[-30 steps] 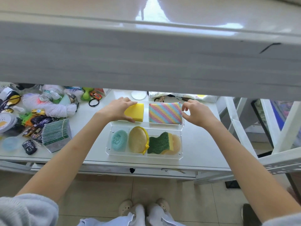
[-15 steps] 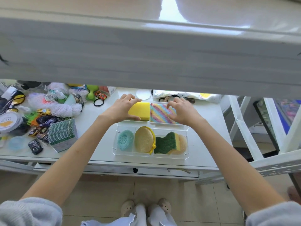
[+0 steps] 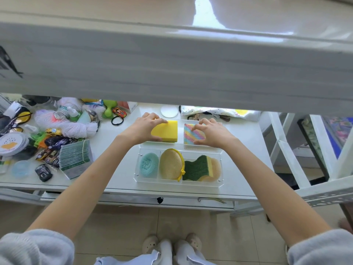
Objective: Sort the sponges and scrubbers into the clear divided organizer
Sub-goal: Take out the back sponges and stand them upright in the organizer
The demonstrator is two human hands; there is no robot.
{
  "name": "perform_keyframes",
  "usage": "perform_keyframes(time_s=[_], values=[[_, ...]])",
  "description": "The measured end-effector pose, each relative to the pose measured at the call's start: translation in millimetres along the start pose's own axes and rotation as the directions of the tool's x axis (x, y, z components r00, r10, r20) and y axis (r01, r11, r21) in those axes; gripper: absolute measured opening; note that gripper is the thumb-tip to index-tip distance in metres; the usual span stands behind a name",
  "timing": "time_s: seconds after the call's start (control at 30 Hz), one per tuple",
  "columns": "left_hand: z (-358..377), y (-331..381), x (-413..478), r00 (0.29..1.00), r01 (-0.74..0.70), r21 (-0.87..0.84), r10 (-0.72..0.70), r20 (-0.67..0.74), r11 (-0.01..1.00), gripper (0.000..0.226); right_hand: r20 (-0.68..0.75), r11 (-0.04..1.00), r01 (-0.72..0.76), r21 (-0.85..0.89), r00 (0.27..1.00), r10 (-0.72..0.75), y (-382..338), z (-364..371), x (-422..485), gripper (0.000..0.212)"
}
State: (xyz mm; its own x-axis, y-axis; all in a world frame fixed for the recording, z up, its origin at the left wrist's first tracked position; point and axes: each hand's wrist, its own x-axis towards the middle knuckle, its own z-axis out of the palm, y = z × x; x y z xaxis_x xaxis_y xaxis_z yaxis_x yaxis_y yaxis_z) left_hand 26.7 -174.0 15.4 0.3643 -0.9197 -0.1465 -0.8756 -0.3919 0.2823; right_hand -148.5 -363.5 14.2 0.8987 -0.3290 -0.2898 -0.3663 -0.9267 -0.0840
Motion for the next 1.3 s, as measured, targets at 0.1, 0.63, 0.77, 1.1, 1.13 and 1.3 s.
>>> perform_keyframes(time_s=[0.1, 0.63, 0.77, 1.1, 1.13, 1.3], values=[[0, 1, 0, 1.000, 0.004, 0.003, -0.004, 0.009, 1.000, 0.063, -0.002, 1.000, 0.006, -0.004, 1.000, -0.006, -1, 1, 0, 0.054], [-1, 10, -6, 0.999, -0.008, -0.030, 0.007, -0.040, 1.000, 0.041, -0.069, 0.998, -0.011, 0.066, 0.997, 0.015, -9, 9, -10, 0.050], [1, 7, -8, 0.998, 0.003, 0.041, 0.000, -0.055, 0.999, 0.040, -0.055, 0.997, -0.030, 0.073, 0.998, 0.034, -13, 9, -9, 0.050], [-6, -2, -1, 1.000, 0.022, 0.014, -0.022, 0.004, 1.000, 0.048, -0.029, 0.996, -0.046, 0.080, 0.998, 0.049, -15, 8, -8, 0.051], [-5, -2, -1, 1.000, 0.022, 0.010, -0.022, 0.005, 1.000, 0.049, -0.030, 0.996, -0.046, 0.080, 0.998, 0.049, -15, 7, -8, 0.051], [-5, -3, 0, 0.999, 0.020, -0.007, -0.020, 0.034, 1.000, 0.048, -0.032, 0.996, -0.044, 0.084, 0.998, 0.047, -15, 7, -7, 0.051]])
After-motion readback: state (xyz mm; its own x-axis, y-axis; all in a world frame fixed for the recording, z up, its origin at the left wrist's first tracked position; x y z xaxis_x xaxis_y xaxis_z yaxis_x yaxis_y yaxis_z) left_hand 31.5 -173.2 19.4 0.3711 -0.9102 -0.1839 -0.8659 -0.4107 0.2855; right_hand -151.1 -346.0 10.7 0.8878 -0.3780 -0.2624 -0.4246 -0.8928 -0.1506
